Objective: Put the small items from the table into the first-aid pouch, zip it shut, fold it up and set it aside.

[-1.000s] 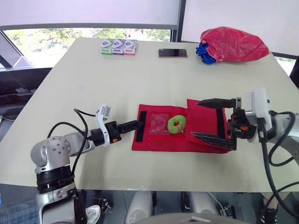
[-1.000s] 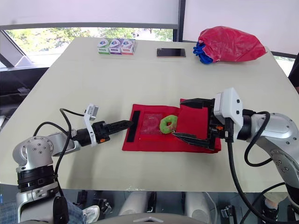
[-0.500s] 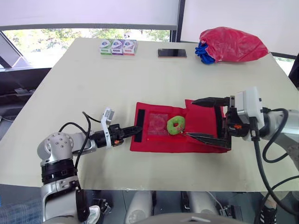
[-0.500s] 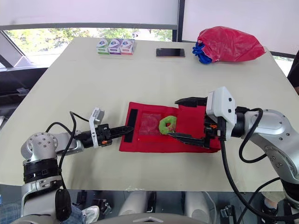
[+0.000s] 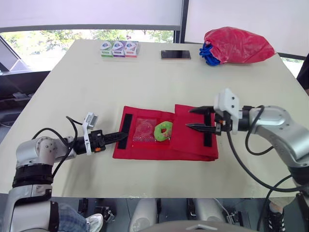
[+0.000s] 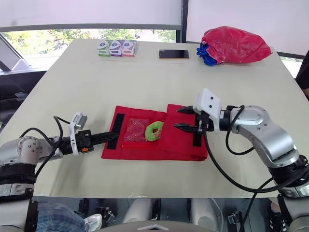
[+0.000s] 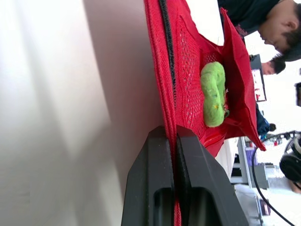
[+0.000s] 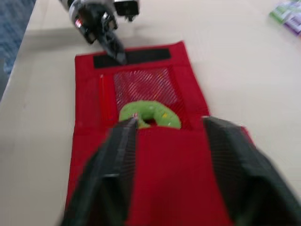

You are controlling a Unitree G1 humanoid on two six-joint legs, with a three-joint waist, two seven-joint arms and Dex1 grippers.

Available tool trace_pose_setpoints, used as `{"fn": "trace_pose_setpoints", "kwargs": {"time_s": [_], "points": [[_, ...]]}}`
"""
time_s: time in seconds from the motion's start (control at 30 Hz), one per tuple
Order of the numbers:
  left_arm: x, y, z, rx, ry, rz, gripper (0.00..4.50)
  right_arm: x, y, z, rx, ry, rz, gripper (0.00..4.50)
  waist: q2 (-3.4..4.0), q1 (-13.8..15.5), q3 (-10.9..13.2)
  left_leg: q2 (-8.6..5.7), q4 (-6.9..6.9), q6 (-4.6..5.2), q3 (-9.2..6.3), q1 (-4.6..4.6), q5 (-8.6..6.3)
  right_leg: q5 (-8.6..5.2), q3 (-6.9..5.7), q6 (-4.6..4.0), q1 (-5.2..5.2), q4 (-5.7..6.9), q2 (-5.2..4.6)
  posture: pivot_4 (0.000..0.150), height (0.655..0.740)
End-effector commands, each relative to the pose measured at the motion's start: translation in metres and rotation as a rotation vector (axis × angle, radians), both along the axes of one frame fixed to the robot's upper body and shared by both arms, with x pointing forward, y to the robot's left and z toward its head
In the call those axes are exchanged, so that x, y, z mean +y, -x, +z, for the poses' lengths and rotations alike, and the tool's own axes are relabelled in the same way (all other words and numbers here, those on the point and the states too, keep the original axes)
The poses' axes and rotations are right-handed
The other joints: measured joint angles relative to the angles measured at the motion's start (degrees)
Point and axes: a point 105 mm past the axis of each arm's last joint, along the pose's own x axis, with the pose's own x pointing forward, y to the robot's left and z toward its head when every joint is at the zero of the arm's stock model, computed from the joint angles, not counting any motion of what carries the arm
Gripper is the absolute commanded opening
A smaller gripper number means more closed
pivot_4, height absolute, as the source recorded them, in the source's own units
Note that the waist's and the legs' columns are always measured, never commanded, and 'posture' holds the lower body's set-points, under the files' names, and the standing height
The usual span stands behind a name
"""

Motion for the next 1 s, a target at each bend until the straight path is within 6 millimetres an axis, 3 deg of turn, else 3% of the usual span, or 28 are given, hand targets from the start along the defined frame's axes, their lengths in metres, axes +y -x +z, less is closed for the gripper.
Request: {"fn": "trace_pose_setpoints", "kwargs": {"time_s": [0.03,0.27,0.4,0.57,0.8,1.0], "points": [[0.001,-0.002,0.013,-0.046,-0.013,-0.03,0.0,0.009,-0.004,-0.008,-0.041,0.034,0.009,0.05,0.0,-0.01,0.0,0.0,0.0,0.0,0.0,-0.01,0.0,0.0,0.0,0.01,-0.01,0.0,0.0,0.15,0.74],[-0.017,-0.005,0.052,-0.141,0.039,-0.118,0.0,0.002,-0.018,-0.064,-0.024,0.227,-0.059,0.05,-0.05,0.1,0.03,-0.08,0.02,0.01,-0.09,-0.07,0.0,0.12,-0.08,0.23,0.0,-0.01,-0.03,0.15,0.74],[-0.052,-0.008,0.109,-0.281,0.18,-0.24,0.0,-0.007,-0.017,-0.095,-0.01,0.36,-0.077,0.05,-0.17,0.38,-0.04,-0.09,0.12,0.0,-0.27,-0.07,0.0,0.12,-0.21,0.25,0.07,0.0,-0.02,0.15,0.74],[-0.085,-0.012,0.139,-0.342,0.218,-0.332,0.0,-0.007,-0.016,-0.11,-0.007,0.393,-0.071,0.05,-0.27,-0.55,-0.11,-0.12,0.26,0.0,-0.29,0.1,0.01,0.12,-0.21,0.27,0.3,0.04,-0.01,0.15,0.74],[-0.135,-0.005,0.146,-0.36,0.263,-0.525,0.0,-0.005,-0.019,-0.113,-0.005,0.367,-0.089,0.05,-0.27,-0.89,-0.12,-0.1,0.18,-0.28,-0.34,0.15,0.17,0.13,-0.18,0.26,0.28,0.12,0.09,0.15,0.74],[-0.156,-0.008,0.139,-0.349,0.266,-0.597,0.0,0.001,-0.026,-0.071,-0.073,0.116,-0.179,0.05,-0.26,-0.96,-0.11,-0.11,0.17,-0.39,-0.33,0.13,0.23,0.14,-0.13,0.25,0.27,0.12,0.09,0.15,0.74]]}}
